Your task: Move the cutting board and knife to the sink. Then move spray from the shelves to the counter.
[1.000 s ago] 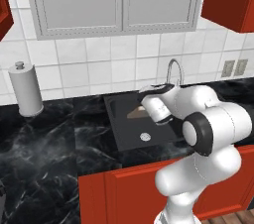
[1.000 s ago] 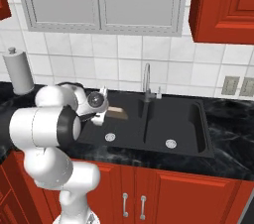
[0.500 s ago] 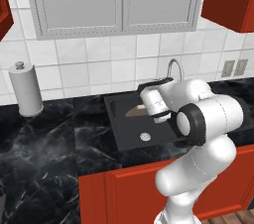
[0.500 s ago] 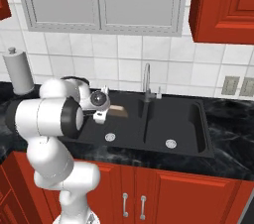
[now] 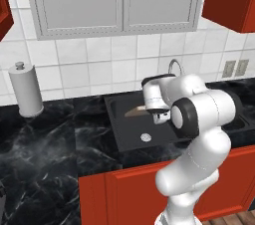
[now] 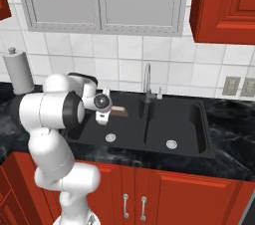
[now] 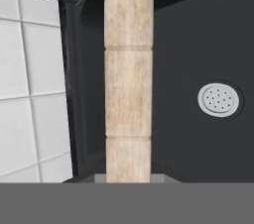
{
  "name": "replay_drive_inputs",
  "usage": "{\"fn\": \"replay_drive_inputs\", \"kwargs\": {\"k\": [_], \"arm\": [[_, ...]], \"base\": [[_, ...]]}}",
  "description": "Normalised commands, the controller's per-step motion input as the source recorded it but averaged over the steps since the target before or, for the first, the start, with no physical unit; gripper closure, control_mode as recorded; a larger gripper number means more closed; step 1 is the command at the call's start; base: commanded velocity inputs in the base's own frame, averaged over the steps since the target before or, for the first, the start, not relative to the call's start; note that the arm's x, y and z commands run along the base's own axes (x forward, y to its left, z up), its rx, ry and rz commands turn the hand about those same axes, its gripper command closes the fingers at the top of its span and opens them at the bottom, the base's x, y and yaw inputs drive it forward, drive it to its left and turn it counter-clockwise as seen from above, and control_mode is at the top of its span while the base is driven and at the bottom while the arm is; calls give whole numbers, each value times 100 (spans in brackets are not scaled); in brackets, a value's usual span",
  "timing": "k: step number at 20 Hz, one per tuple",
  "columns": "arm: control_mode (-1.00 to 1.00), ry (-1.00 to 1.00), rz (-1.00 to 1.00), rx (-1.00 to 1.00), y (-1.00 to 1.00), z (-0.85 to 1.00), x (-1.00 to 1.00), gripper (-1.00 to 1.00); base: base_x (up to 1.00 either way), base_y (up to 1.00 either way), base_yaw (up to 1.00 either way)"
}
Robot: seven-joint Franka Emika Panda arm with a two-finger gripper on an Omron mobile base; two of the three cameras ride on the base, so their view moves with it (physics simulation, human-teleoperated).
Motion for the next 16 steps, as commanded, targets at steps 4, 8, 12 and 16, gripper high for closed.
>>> {"fn": "replay_drive_inputs", "kwargs": {"k": [4, 8, 12, 16], "arm": [[-100, 0, 0, 0, 1, -23, 23, 100], [-100, 0, 0, -1, 0, -23, 28, 100], [-100, 0, 0, -3, 0, -21, 33, 100], [-100, 0, 0, -2, 1, -18, 34, 100]], "base": [[0, 0, 0], [0, 0, 0], [0, 0, 0], [0, 0, 0]]}}
